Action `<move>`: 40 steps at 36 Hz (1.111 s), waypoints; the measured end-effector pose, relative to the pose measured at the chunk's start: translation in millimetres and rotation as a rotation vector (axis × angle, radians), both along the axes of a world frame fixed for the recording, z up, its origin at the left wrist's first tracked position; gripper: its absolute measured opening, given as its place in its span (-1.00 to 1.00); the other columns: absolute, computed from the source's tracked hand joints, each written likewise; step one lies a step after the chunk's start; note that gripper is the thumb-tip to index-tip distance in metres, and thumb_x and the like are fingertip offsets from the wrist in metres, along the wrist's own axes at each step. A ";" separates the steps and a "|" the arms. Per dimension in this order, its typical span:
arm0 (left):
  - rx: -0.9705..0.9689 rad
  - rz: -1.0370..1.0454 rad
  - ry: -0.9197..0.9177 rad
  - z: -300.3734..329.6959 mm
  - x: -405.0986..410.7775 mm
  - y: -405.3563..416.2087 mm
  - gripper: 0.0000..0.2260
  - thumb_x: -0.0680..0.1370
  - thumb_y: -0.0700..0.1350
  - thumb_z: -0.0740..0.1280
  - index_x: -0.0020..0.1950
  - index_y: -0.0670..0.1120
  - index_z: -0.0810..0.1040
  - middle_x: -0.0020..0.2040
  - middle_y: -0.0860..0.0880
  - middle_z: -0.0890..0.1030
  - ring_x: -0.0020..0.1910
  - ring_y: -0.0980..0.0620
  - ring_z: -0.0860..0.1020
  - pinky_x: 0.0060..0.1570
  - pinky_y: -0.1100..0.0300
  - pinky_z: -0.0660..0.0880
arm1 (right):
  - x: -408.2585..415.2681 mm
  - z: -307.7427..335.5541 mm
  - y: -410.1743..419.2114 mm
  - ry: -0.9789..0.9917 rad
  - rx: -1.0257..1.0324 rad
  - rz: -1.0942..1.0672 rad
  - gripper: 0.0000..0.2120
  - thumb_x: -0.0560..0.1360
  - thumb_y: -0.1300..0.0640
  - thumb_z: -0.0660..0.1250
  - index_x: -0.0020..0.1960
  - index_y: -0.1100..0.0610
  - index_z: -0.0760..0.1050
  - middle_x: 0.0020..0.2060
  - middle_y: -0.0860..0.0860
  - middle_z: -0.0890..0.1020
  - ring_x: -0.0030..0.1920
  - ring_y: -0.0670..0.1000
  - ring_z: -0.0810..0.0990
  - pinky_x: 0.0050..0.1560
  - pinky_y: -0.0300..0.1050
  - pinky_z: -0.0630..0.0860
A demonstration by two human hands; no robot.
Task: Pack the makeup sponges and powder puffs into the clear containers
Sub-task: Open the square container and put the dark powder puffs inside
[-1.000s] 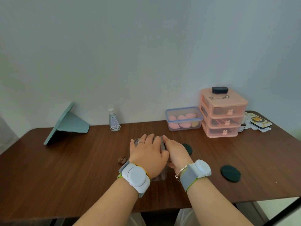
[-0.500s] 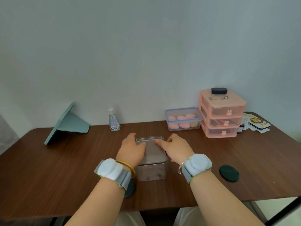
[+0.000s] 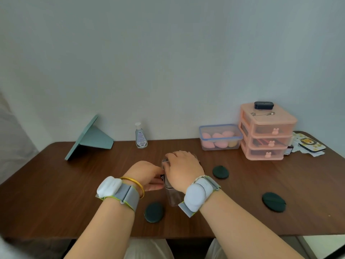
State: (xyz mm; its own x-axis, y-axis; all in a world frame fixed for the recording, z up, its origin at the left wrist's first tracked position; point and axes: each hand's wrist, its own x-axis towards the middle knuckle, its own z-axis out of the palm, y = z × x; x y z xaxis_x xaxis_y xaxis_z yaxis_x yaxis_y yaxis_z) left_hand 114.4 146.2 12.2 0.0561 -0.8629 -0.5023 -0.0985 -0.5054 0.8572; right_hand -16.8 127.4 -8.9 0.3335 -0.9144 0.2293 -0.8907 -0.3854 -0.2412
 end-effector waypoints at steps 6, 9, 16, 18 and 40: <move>0.054 0.004 0.148 -7.2 1.3 -0.6 -0.91 0.57 -0.29 0.30 0.06 -0.22 0.53 -0.13 -0.20 0.61 -0.20 -0.10 0.62 -0.26 0.08 0.58 | -5.7 -0.5 0.6 -0.008 0.037 0.004 -0.60 0.64 -0.06 -0.01 0.39 0.02 0.37 0.31 0.01 0.50 0.35 0.07 0.38 0.42 0.02 0.18; 0.138 0.027 0.338 -13.2 6.3 -0.2 -0.96 0.56 -0.26 0.31 -0.07 -0.21 0.54 -0.23 -0.15 0.55 -0.26 -0.05 0.54 -0.34 0.15 0.56 | -4.0 -1.4 0.3 0.007 0.039 0.003 -0.59 0.64 -0.07 -0.03 0.38 0.02 0.37 0.29 0.02 0.51 0.32 0.08 0.41 0.40 0.03 0.23; 0.224 0.089 0.664 -26.5 7.9 1.7 -0.87 0.50 -0.24 0.34 0.04 -0.18 0.55 -0.23 -0.13 0.54 -0.32 0.07 0.42 -0.45 0.27 0.52 | -4.1 -2.6 -1.0 -0.008 0.067 0.001 -0.55 0.64 -0.14 -0.06 0.39 0.02 0.37 0.29 0.02 0.51 0.33 0.08 0.40 0.41 0.03 0.21; 0.216 0.095 0.638 -24.6 8.9 0.4 -0.92 0.55 -0.24 0.31 0.01 -0.18 0.56 -0.22 -0.14 0.56 -0.32 0.06 0.43 -0.46 0.28 0.53 | -4.3 -1.9 -0.8 -0.008 0.067 -0.003 -0.55 0.64 -0.14 -0.06 0.39 0.01 0.37 0.29 0.02 0.51 0.33 0.08 0.40 0.40 0.03 0.21; -0.177 -0.019 -0.071 -12.0 -1.2 -4.9 -0.90 0.54 -0.23 0.39 -0.10 -0.16 0.48 -0.20 -0.11 0.57 -0.34 0.04 0.53 -0.39 0.24 0.54 | -48.1 25.6 10.1 0.010 0.301 -0.362 -0.55 0.63 -0.12 0.03 0.19 0.17 0.51 0.11 0.08 0.62 0.10 0.10 0.59 0.02 -0.06 0.46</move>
State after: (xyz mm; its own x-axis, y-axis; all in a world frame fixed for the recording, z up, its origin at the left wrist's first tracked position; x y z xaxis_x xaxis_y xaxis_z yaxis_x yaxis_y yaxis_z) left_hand 113.1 141.3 0.2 0.0693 -0.9387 -0.3377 -0.1701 -0.3447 0.9232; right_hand -64.9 137.4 16.7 -0.0178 -0.9977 -0.0657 -0.9578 0.0358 -0.2851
